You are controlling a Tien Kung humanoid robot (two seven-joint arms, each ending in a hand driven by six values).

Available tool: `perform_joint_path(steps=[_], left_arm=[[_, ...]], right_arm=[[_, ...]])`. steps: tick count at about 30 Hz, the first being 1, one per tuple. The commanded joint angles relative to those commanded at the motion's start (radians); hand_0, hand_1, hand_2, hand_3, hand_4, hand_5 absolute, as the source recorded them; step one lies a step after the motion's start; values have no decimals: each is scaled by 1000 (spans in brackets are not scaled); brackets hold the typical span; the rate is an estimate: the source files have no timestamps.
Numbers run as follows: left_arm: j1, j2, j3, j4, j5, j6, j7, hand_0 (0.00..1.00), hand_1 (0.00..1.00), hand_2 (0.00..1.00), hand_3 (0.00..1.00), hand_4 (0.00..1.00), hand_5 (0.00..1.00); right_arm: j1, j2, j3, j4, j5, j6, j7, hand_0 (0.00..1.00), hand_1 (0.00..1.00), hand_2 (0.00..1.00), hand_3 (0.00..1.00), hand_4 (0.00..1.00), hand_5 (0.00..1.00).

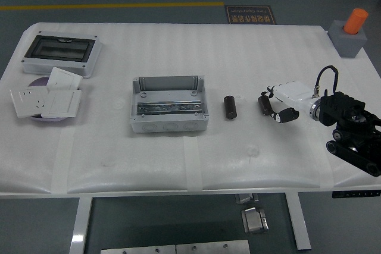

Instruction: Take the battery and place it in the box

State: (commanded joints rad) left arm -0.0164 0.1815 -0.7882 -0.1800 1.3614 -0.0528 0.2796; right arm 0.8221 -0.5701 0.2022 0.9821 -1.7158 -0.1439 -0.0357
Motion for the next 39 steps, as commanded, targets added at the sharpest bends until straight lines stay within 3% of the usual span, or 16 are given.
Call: perform_joint_path(steps=[5, 6, 29, 39], left_arm=[[-2, 0, -5, 0, 5, -4, -1, 626, 644, 460, 584, 555, 344], [-2, 0, -6, 0, 7, -5, -1, 626, 644, 462, 579, 532, 346], [-6, 1, -9, 0, 13, -16, -8, 626, 644, 454, 575, 483, 340], [-8, 1, -9, 0, 12, -18, -11, 625, 643, 455, 576, 447, 340]], right_arm=[[4, 2, -4, -4, 0, 4, 1, 677, 670, 777, 819, 602, 238], [5, 2, -4, -5, 0, 6, 1, 681, 671, 780, 859, 809, 288], [19, 10, -5, -22, 10, 8, 7, 696, 671, 793, 901, 888, 313], [37, 33, -41, -52, 31, 1, 11, 697, 671, 794, 889, 908, 341]])
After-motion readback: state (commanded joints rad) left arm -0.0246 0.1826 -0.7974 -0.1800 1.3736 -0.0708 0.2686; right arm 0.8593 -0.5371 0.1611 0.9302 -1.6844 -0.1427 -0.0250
